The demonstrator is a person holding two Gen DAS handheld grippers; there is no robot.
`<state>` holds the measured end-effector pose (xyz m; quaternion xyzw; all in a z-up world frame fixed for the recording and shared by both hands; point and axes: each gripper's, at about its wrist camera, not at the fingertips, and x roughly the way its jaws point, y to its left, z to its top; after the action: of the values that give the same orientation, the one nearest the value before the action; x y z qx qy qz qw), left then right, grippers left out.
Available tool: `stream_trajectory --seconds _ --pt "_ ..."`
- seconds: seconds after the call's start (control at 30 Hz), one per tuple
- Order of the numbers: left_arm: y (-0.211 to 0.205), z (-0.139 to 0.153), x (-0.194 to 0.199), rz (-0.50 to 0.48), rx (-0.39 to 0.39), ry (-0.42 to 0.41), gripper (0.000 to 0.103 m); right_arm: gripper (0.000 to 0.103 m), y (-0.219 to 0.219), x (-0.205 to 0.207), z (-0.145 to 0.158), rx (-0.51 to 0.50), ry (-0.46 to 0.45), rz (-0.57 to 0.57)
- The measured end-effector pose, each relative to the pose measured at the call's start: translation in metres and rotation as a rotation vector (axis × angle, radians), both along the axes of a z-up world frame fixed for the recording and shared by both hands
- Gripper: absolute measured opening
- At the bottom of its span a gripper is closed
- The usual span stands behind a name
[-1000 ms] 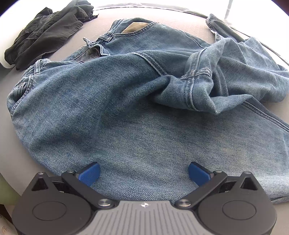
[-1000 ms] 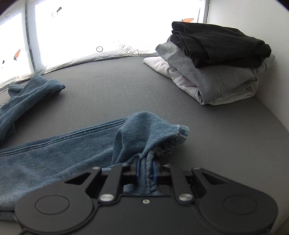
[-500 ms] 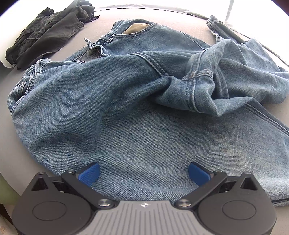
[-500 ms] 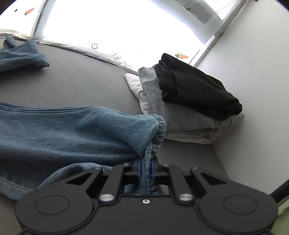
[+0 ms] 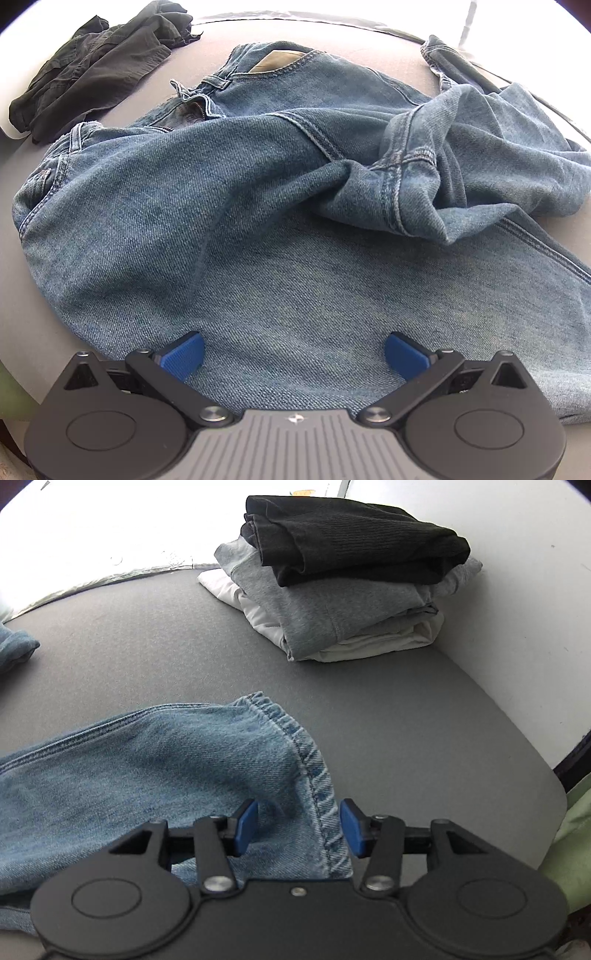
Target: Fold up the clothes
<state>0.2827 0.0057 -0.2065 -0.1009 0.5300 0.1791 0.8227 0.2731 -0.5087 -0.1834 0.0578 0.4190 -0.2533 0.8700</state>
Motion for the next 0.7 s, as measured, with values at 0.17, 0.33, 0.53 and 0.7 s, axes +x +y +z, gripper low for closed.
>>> stream_trajectory --seconds 0.17,0.33,0.53,0.7 --pt "0.006 0.006 -0.010 0.020 -0.067 -0.078 0.102 0.052 -0.011 -0.020 0.005 0.283 -0.182 -0.132" --pt "0.027 0.014 -0.033 0.131 -0.258 -0.194 0.089 0.051 -0.018 -0.041 0.002 0.532 -0.313 -0.245" --pt "0.040 0.015 -0.062 0.225 -0.436 -0.248 0.050 0.044 -0.013 -0.056 0.004 0.561 -0.293 -0.250" --pt "0.034 0.012 -0.083 0.228 -0.562 -0.245 0.027 0.038 -0.012 -0.063 -0.002 0.647 -0.274 -0.226"
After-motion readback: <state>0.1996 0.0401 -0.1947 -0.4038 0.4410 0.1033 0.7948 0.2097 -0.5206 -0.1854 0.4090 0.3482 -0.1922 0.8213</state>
